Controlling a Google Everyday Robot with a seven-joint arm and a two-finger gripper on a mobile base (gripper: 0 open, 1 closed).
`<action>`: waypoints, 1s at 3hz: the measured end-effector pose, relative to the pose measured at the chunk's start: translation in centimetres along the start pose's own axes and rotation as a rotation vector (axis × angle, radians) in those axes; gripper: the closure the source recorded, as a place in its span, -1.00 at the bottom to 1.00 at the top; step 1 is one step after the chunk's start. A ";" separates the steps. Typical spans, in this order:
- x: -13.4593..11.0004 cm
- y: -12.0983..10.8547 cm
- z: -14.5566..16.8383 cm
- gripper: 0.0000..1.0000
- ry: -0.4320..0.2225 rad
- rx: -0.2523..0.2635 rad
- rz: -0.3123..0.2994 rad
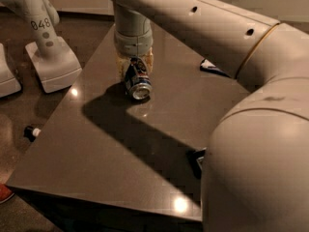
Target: Place pepsi can upright
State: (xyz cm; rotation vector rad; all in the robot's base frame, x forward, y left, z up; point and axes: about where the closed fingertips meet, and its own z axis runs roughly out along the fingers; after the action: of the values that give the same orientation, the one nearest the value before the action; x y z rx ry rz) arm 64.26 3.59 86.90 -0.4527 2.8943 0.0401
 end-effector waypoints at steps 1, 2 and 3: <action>0.0 0.0 -2.1 0.89 -0.097 -0.005 -0.083; 0.4 -0.6 -4.1 1.00 -0.223 -0.054 -0.171; 1.6 -2.1 -5.9 1.00 -0.410 -0.153 -0.275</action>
Offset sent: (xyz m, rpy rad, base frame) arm -0.0075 -0.0254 0.0773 0.2321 -0.4299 0.3030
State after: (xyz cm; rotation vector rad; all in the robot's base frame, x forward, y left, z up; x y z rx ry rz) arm 62.21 0.71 92.30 -0.7665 2.4155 0.2785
